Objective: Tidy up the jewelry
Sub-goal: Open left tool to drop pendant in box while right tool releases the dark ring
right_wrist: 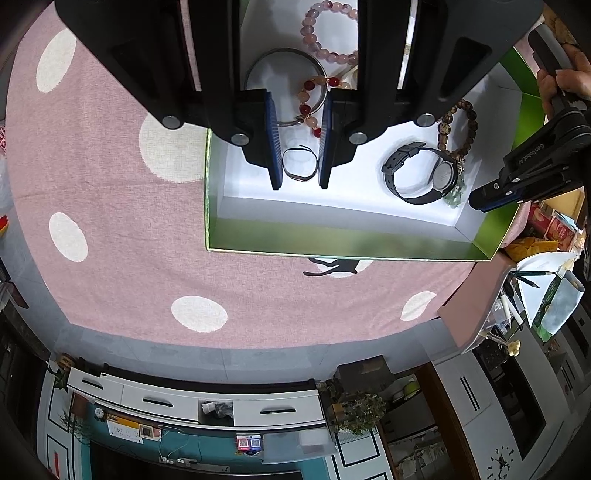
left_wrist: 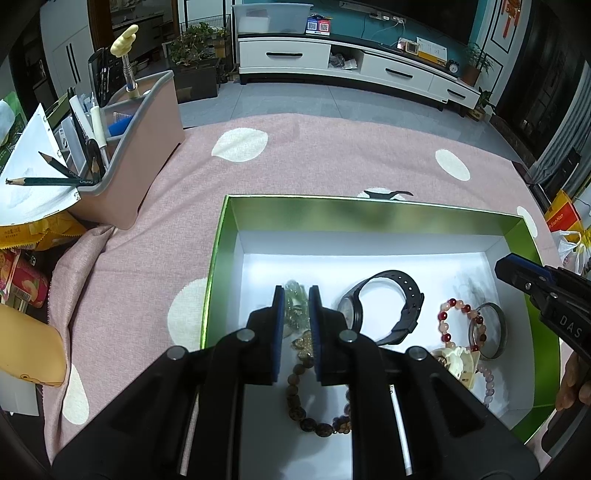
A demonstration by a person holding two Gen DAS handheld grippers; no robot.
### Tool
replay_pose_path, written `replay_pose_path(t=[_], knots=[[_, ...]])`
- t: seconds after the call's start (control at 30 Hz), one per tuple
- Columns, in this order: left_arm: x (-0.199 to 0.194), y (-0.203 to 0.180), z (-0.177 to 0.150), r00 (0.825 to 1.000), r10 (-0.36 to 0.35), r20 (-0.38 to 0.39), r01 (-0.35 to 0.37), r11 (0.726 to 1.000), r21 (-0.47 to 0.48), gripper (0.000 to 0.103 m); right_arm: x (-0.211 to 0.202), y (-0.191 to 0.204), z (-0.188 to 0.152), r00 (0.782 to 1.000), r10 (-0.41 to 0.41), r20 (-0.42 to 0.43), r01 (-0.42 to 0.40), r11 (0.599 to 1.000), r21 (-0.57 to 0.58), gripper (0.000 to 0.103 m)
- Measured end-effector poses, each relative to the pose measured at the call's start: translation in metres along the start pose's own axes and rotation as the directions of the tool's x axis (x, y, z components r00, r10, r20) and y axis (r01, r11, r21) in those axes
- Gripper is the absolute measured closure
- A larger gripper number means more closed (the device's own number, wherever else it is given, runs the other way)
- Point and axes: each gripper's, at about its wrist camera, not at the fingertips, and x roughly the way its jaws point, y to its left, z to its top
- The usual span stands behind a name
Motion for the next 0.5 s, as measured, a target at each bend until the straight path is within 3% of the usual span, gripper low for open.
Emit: replay_pose_path(t=[0.5], knots=[[0.0000,-0.0001,0.0001,1.000,0.001,0.000,-0.001,1.000,0.000,0.090,0.0000,-0.0003,0.0008,1.000,-0.013,0.013,0.013,1.000,0.003,0.083]])
